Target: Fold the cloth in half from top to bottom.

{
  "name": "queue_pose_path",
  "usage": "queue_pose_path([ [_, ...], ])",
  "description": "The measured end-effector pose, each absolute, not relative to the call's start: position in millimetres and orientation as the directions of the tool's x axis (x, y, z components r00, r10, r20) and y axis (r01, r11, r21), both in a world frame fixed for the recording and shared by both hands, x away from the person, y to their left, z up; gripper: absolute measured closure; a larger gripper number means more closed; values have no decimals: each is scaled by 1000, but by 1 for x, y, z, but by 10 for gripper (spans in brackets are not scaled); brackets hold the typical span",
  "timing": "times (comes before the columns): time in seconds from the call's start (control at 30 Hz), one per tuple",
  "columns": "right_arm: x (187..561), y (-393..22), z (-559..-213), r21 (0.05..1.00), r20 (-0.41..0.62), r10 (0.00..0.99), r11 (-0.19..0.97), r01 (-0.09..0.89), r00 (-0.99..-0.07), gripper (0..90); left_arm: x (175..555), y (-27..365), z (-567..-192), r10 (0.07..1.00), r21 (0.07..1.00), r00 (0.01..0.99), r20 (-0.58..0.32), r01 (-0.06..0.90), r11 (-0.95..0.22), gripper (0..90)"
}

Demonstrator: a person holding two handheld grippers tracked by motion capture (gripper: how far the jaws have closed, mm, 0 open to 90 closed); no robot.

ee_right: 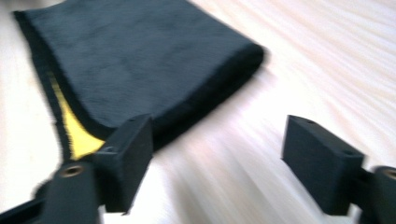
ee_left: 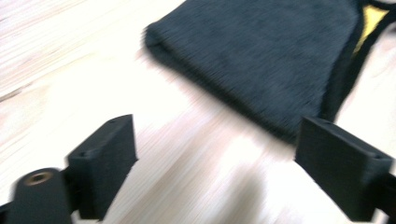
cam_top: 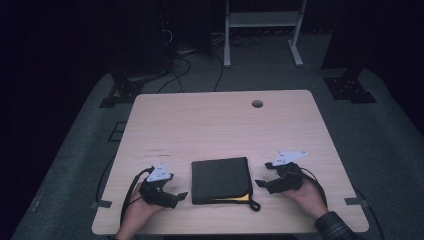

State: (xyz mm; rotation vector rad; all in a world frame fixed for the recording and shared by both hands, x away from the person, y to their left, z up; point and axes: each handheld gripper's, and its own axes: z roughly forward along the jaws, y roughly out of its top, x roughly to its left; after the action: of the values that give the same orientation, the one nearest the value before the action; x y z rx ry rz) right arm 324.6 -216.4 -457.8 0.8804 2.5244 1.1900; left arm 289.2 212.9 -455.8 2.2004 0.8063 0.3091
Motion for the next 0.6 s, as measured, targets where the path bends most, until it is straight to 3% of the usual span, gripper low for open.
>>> queue_pose_path([
  [0.17,324,-238,-460,750,40,680,463,472,-732,129,287,231,-463,663,713,748,-2,466,-524,19],
  [0.6,313,-291,-471,754,23,794,385,532,-607,85,285,255,-478,704,681,710,33,500,-536,9],
])
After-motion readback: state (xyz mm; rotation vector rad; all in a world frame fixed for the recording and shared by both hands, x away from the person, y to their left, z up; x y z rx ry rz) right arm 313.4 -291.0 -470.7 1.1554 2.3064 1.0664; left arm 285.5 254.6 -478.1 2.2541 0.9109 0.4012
